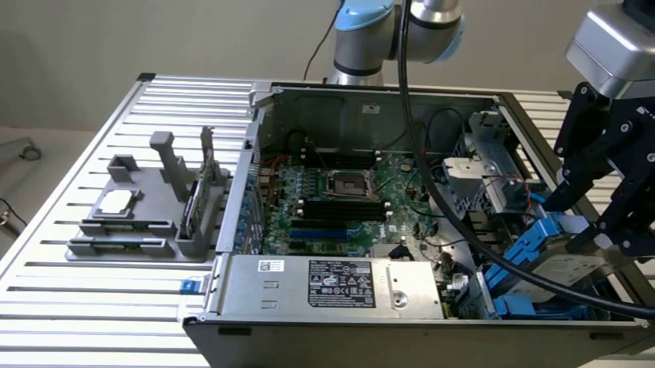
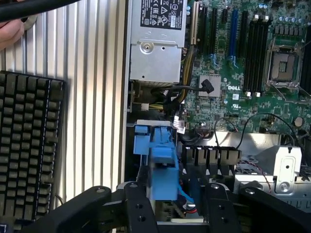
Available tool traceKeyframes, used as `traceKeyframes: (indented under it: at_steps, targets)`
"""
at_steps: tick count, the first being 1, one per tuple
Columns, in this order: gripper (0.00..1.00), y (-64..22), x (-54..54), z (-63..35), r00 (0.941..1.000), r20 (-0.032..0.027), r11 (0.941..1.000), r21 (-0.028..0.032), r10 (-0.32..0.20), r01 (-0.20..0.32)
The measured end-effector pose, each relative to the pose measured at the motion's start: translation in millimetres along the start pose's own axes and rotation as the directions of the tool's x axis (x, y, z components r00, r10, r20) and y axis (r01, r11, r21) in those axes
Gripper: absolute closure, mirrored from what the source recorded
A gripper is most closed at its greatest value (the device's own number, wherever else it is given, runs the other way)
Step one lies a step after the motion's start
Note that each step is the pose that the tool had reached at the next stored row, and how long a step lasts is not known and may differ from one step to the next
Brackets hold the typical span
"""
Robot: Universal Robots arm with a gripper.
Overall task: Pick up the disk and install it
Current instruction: 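Insert the disk into the insertion slot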
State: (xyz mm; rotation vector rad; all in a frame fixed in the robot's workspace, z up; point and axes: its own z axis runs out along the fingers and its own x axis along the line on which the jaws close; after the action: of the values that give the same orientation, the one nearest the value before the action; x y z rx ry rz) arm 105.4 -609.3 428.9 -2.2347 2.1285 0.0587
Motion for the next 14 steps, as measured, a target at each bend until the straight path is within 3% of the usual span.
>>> traceKeyframes:
  at_steps: [14]
  targets:
    - [0.53,0.2,0.7,5.0,1.0000,-0.0002,1.0000,0.0058,-0.001,0.001]
